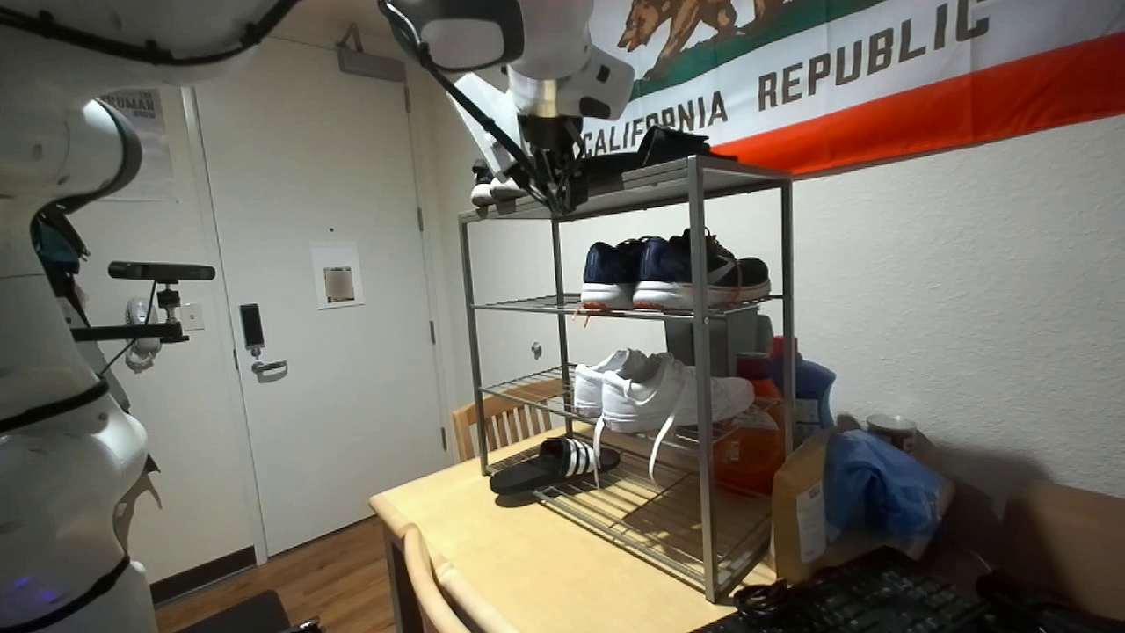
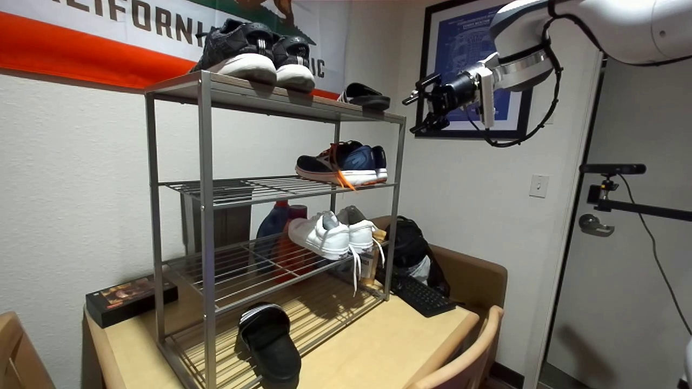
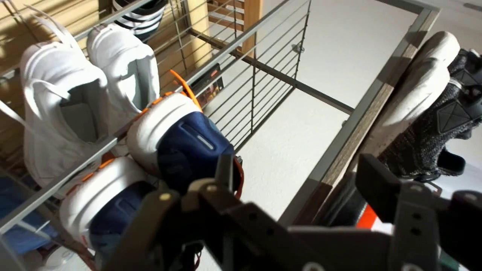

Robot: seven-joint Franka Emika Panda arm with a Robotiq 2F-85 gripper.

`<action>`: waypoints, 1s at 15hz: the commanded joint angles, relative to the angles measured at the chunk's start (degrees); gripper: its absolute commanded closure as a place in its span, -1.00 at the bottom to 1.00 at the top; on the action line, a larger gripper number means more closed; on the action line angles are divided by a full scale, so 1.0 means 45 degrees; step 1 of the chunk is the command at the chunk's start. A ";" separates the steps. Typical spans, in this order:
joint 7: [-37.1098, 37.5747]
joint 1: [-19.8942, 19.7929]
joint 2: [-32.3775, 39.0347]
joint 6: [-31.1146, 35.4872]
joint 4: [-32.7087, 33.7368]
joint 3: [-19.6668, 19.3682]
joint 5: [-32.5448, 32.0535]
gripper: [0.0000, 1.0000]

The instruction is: Remove the right slide sandal from the bottom shelf and place it on the topmost shelf of the shoe rack

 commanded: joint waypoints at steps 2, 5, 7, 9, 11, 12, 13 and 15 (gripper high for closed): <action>-0.0864 0.0091 -0.1353 0.0642 -0.2031 0.0715 -0.2843 -1.00; -0.1119 0.0344 -0.2263 0.1174 -0.3716 0.1162 -0.4309 -1.00; -0.1100 0.0549 -0.2722 0.1556 -0.4652 0.1371 -0.4892 -1.00; -0.0858 0.0787 -0.2926 0.1852 -0.5318 0.1523 -0.5322 -1.00; -0.0571 0.1026 -0.2854 0.2137 -0.5784 0.1634 -0.5655 -1.00; -0.0402 0.1134 -0.2744 0.2260 -0.5978 0.1695 -0.5823 -1.00; -0.0269 0.1231 -0.2592 0.2439 -0.6181 0.1757 -0.6004 -1.00; 0.0109 0.1405 -0.2313 0.2788 -0.6567 0.1894 -0.6335 -1.00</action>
